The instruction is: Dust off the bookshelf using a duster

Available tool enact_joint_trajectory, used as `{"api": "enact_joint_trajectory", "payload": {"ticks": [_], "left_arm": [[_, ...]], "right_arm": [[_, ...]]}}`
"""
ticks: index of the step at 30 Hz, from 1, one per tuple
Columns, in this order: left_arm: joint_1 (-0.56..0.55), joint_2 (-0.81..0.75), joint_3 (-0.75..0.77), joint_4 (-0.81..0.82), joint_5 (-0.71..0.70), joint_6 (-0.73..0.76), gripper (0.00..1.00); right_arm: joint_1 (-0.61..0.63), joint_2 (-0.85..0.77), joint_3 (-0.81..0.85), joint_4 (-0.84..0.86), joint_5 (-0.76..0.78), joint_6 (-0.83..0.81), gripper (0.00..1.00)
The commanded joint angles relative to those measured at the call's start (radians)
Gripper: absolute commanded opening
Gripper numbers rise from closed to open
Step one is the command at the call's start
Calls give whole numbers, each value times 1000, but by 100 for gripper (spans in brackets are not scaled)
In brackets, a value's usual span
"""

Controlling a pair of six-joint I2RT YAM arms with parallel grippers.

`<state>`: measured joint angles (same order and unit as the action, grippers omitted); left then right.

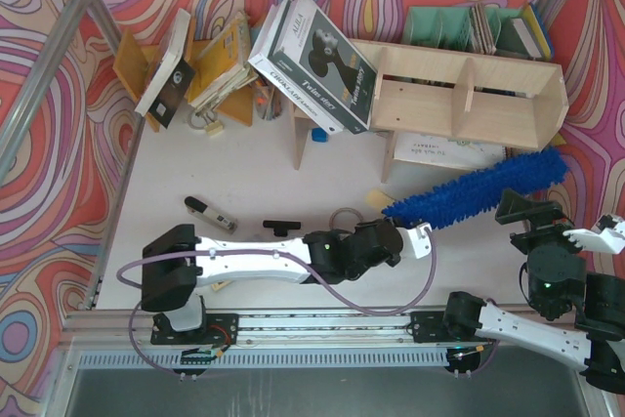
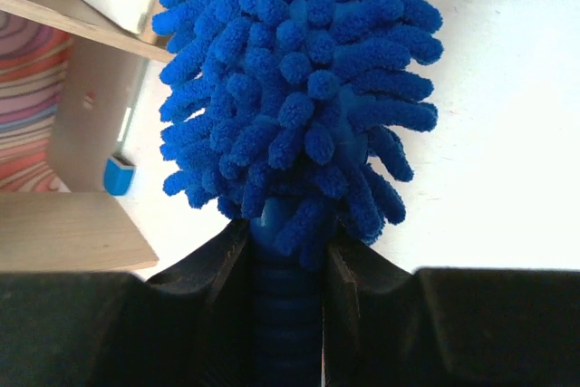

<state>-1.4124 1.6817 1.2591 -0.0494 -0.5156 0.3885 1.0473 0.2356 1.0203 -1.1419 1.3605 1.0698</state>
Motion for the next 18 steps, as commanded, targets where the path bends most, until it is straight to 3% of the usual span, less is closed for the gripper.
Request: {"api": "enact_joint_trajectory", "payload": {"ticks": [1, 10, 18], "left_arm": [[7, 59, -20, 46, 20, -91, 0], [-25, 168, -4, -21, -16, -113, 0], [-53, 72, -21, -27, -73, -98, 0]], "right_arm": [[8, -11, -6, 5, 24, -5, 94], [11, -13, -6, 5, 21, -4, 94], [15, -18, -7, 6, 23, -5, 94]]}}
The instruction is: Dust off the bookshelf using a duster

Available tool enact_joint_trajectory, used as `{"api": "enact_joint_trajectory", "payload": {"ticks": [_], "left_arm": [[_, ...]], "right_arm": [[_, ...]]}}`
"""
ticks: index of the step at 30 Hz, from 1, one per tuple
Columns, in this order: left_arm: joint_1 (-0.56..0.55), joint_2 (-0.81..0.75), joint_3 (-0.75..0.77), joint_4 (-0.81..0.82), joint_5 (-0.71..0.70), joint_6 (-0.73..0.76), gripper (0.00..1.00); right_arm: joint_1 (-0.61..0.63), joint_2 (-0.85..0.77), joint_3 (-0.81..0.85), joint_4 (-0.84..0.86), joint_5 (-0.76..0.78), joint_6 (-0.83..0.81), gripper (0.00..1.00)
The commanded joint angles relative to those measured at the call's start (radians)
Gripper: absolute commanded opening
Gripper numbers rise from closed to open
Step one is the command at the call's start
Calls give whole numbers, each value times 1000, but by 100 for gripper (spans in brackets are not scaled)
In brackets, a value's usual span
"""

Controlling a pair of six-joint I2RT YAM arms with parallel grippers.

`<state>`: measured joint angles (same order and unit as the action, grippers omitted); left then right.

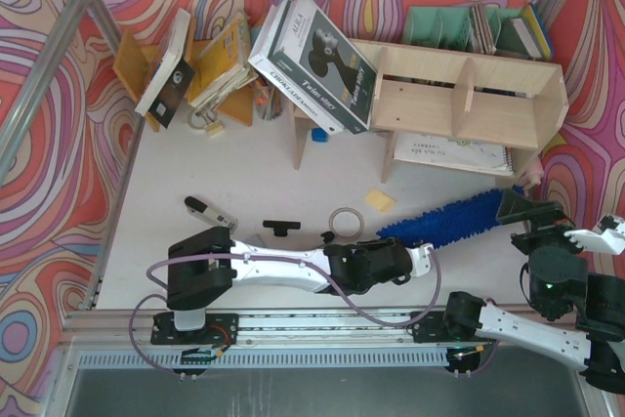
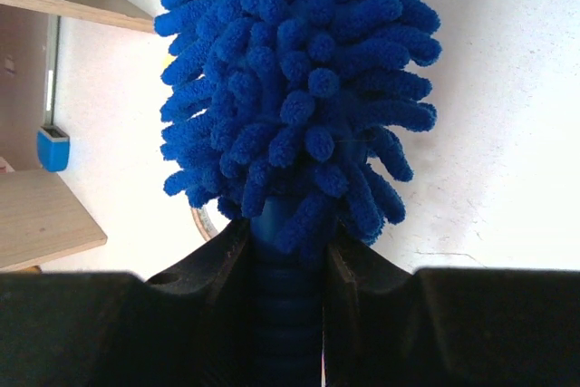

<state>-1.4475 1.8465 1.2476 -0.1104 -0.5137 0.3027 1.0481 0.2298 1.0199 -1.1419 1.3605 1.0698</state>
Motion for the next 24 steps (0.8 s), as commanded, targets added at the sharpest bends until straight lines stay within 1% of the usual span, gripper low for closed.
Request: {"api": "enact_joint_trajectory", "payload": {"ticks": [1, 4, 10, 14, 19, 24], "left_arm": [[-28, -110, -12, 32, -89, -5, 0], [-46, -164, -33, 32, -101, -10, 0], [-47, -245, -102, -10, -126, -58, 0], [-50, -313, -155, -33, -165, -102, 0], [-54, -438, -225, -41, -230, -143, 0], [-56, -539, -269, -120, -264, -204, 0]], "right_arm": [[14, -12, -7, 5, 23, -4, 94], [14, -10, -8, 5, 23, -4, 94], [14, -7, -9, 7, 23, -3, 94], [15, -5, -9, 7, 24, -4, 93], [16, 1, -11, 9, 24, -3, 94], [15, 9, -12, 10, 25, -3, 94]]}}
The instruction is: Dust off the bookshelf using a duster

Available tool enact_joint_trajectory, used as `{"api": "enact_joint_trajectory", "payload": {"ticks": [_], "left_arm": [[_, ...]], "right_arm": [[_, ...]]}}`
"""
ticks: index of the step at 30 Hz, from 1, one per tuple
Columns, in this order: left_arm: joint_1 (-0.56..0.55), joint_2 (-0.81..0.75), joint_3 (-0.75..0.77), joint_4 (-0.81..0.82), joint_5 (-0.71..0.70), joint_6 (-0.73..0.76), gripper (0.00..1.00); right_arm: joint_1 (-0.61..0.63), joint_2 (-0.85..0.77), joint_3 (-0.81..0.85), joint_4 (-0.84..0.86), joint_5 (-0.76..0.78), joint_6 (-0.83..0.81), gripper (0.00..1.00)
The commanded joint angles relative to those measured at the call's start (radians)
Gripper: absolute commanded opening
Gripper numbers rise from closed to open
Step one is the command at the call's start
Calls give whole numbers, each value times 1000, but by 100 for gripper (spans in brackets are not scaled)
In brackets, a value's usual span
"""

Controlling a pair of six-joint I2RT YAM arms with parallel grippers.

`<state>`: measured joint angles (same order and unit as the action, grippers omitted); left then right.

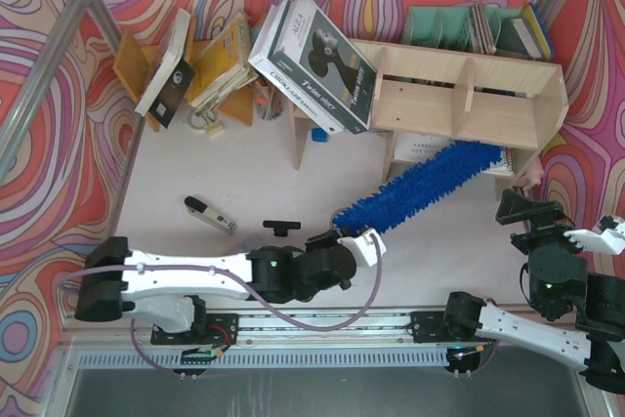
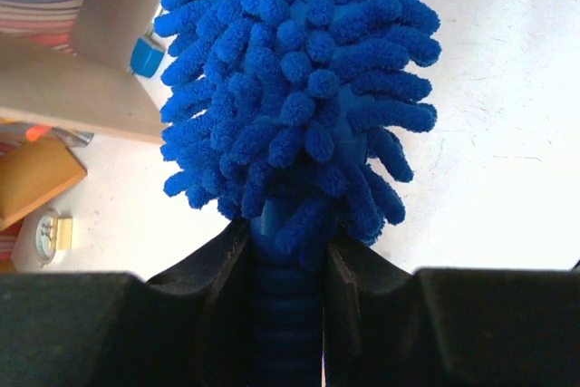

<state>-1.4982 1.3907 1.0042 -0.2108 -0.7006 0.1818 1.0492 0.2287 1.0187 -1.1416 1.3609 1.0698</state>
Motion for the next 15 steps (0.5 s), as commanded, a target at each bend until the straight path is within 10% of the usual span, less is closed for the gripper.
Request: {"api": "enact_joint_trajectory", "payload": {"ticks": [1, 15], "left_arm": [[-5, -99, -31, -36, -82, -97, 0], [-62, -331, -85, -388, -168, -311, 0]], "right_arm": [[14, 11, -11, 9, 24, -2, 94], [14, 21, -10, 11, 26, -2, 94]]}}
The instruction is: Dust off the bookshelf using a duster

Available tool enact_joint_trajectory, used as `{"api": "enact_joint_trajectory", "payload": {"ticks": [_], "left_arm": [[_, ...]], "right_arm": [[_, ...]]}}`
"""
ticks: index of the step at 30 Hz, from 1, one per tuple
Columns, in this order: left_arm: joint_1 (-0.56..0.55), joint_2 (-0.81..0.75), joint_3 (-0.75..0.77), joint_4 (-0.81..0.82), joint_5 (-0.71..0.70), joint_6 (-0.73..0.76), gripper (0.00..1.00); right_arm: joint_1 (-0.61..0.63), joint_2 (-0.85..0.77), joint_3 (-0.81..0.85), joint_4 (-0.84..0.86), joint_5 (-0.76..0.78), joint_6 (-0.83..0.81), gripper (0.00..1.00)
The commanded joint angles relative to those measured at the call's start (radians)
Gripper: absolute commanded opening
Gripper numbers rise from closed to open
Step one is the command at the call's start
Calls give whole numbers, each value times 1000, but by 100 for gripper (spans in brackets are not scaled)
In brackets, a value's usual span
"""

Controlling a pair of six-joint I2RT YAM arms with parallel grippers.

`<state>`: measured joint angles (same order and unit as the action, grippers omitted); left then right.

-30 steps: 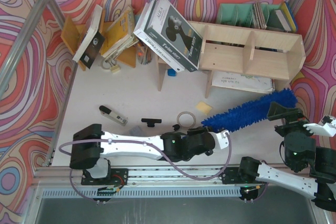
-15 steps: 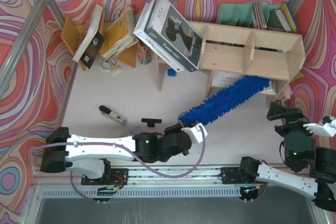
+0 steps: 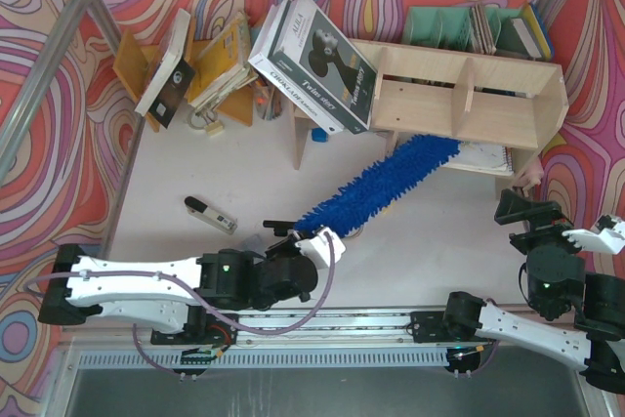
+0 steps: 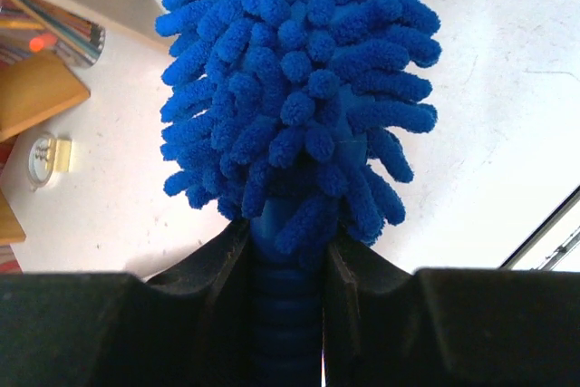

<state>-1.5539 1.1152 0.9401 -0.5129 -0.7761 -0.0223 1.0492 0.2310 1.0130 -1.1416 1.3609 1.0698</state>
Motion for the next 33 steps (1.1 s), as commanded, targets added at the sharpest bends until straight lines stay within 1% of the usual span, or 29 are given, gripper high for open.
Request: {"api": "enact_joint_trajectory", "payload": {"ticks": [1, 6, 13, 18, 22, 27, 33], "left_arm": [[-6, -65, -27, -96, -105, -117, 0], [-5, -51, -21, -90, -125, -152, 0], [7, 98, 51, -51, -142, -209, 0], [9, 186, 112, 51, -144, -181, 0], [15, 238, 177, 137, -152, -144, 0], [48, 326, 281, 201, -146, -147, 0], [66, 511, 467, 182, -152, -167, 0]], "right_arm": [[14, 20, -5, 11, 25, -3, 94], [14, 29, -7, 13, 24, -1, 94], [14, 30, -9, 13, 20, 2, 94], [14, 31, -8, 13, 18, 1, 94], [14, 29, -9, 13, 9, 5, 94], [14, 33, -11, 18, -9, 13, 94], [14, 52, -8, 15, -43, 42, 94]]}}
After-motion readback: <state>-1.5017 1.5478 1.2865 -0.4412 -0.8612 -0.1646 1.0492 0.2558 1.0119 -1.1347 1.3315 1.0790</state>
